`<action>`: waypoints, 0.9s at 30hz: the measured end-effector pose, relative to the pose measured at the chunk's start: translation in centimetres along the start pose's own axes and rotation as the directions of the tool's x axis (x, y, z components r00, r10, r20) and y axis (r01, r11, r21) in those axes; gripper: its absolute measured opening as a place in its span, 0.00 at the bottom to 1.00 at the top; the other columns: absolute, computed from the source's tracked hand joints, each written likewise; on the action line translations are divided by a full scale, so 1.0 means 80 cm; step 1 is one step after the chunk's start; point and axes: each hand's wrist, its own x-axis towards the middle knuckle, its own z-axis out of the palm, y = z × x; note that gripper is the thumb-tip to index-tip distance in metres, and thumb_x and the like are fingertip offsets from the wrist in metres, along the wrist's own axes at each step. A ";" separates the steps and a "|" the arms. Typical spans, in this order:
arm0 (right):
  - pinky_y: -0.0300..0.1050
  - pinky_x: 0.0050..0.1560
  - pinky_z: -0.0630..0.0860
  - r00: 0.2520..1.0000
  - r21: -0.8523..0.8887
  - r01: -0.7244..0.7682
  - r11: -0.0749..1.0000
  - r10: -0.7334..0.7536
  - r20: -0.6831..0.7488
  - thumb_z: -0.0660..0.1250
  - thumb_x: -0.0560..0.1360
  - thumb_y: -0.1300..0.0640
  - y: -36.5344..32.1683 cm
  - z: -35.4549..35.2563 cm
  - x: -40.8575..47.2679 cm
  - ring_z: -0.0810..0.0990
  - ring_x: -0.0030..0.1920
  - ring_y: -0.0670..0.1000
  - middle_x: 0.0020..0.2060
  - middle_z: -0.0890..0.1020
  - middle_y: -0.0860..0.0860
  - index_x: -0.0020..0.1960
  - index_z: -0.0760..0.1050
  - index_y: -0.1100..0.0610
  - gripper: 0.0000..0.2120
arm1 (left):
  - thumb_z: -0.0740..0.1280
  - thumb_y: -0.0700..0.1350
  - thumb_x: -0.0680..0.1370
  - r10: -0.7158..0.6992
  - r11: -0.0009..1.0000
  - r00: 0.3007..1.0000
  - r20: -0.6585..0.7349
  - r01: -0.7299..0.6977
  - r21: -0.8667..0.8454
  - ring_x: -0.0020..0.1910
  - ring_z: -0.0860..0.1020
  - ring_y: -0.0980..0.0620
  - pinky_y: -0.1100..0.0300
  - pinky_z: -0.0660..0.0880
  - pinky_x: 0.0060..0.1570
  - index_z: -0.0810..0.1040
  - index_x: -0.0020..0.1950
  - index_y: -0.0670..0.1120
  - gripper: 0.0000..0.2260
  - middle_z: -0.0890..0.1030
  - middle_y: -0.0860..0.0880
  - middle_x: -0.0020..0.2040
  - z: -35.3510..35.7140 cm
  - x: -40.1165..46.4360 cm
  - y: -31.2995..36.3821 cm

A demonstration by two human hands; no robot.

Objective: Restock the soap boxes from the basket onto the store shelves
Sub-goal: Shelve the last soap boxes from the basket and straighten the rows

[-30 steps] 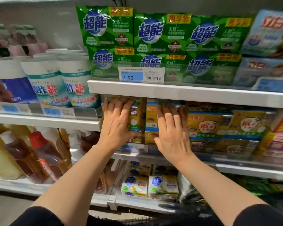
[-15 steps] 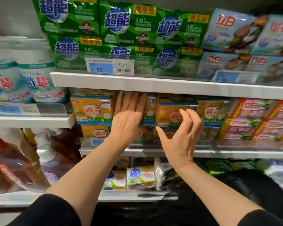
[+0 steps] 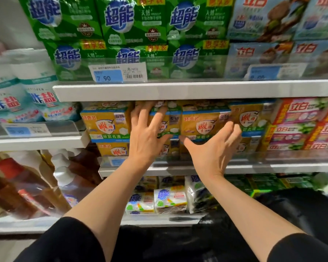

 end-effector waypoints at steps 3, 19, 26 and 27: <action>0.61 0.65 0.69 0.999 0.019 -0.017 1.000 0.018 -0.044 0.79 0.56 0.38 -0.004 0.005 -0.001 0.65 0.66 0.61 0.67 0.65 0.61 0.69 0.60 0.64 0.53 | 0.80 0.46 0.66 0.025 0.999 0.998 -0.058 -0.027 -0.023 0.53 0.66 0.43 0.51 0.73 0.50 0.69 0.62 0.46 0.30 0.69 0.44 0.56 -0.003 -0.007 0.001; 0.63 0.56 0.75 0.997 0.067 -0.066 0.996 0.068 -0.023 0.82 0.52 0.42 -0.008 0.010 0.001 0.67 0.61 0.61 0.63 0.66 0.61 0.65 0.61 0.60 0.52 | 0.81 0.64 0.51 -0.060 0.966 0.985 0.159 0.018 0.257 0.56 0.76 0.39 0.47 0.80 0.39 0.70 0.67 0.48 0.49 0.78 0.42 0.58 -0.020 0.026 0.013; 0.60 0.56 0.76 0.997 0.084 -0.076 0.994 0.079 -0.025 0.81 0.52 0.42 -0.009 0.008 0.002 0.67 0.61 0.59 0.62 0.67 0.61 0.64 0.63 0.63 0.50 | 0.76 0.57 0.65 0.080 0.972 0.992 0.100 -0.100 0.215 0.75 0.58 0.42 0.27 0.54 0.68 0.60 0.76 0.50 0.44 0.65 0.42 0.74 0.011 -0.012 0.022; 0.59 0.56 0.76 0.997 0.088 -0.076 0.993 0.078 -0.027 0.81 0.52 0.42 -0.009 0.007 0.001 0.67 0.61 0.59 0.63 0.67 0.61 0.65 0.63 0.63 0.51 | 0.74 0.55 0.68 0.090 0.979 0.990 0.107 -0.108 0.172 0.76 0.56 0.42 0.26 0.54 0.67 0.59 0.76 0.50 0.41 0.62 0.44 0.76 0.016 -0.018 0.023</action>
